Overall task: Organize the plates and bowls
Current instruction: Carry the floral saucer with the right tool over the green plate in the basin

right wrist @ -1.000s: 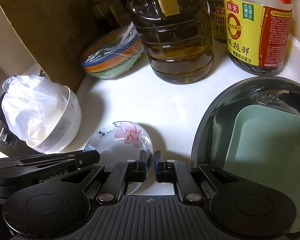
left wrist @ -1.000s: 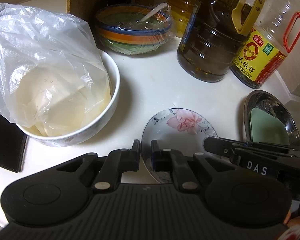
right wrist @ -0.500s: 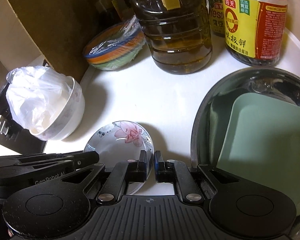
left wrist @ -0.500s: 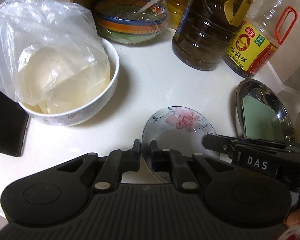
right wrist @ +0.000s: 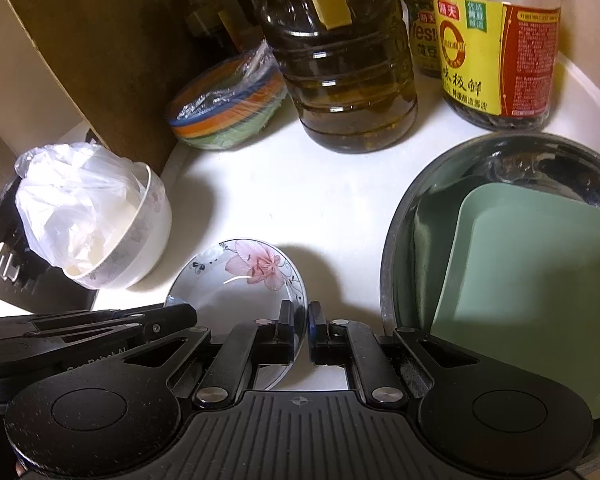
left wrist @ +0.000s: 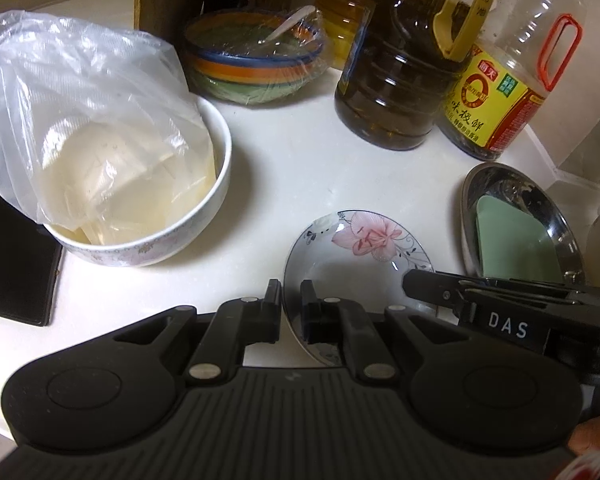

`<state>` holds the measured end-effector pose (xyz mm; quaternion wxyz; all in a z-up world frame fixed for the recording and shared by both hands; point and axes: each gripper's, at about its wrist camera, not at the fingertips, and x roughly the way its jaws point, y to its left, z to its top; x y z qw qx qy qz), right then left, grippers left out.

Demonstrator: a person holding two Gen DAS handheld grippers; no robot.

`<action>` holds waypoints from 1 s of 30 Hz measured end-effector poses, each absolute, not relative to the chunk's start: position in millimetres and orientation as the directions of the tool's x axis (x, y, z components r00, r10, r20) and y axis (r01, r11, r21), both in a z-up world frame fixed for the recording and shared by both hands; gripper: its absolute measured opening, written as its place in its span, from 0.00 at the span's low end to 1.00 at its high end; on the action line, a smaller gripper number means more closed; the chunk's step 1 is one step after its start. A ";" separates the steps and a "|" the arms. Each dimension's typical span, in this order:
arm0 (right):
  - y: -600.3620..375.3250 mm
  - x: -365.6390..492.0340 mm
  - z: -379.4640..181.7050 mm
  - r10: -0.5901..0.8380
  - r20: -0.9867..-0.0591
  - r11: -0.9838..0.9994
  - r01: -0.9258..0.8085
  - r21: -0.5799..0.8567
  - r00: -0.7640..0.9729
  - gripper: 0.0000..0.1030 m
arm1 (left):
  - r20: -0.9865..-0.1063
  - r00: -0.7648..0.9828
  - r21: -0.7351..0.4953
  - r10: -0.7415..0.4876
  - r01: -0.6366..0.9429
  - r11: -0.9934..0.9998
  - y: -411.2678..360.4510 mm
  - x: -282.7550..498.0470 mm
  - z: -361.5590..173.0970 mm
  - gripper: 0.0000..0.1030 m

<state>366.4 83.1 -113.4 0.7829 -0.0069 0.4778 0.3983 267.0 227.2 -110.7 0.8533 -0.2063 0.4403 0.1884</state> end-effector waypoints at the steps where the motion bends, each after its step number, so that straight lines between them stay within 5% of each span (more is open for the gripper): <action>1: 82.7 366.2 -111.9 0.618 -0.752 0.683 -0.630 0.369 0.229 0.06 | -0.827 0.544 -0.186 0.141 -0.501 0.845 226.8 267.0 -109.1 0.08; 30: -11.2 376.3 -68.3 0.543 -0.718 0.826 -0.433 0.361 0.436 0.06 | -0.767 0.641 -0.219 -0.027 -0.223 0.950 154.4 323.4 -71.0 0.08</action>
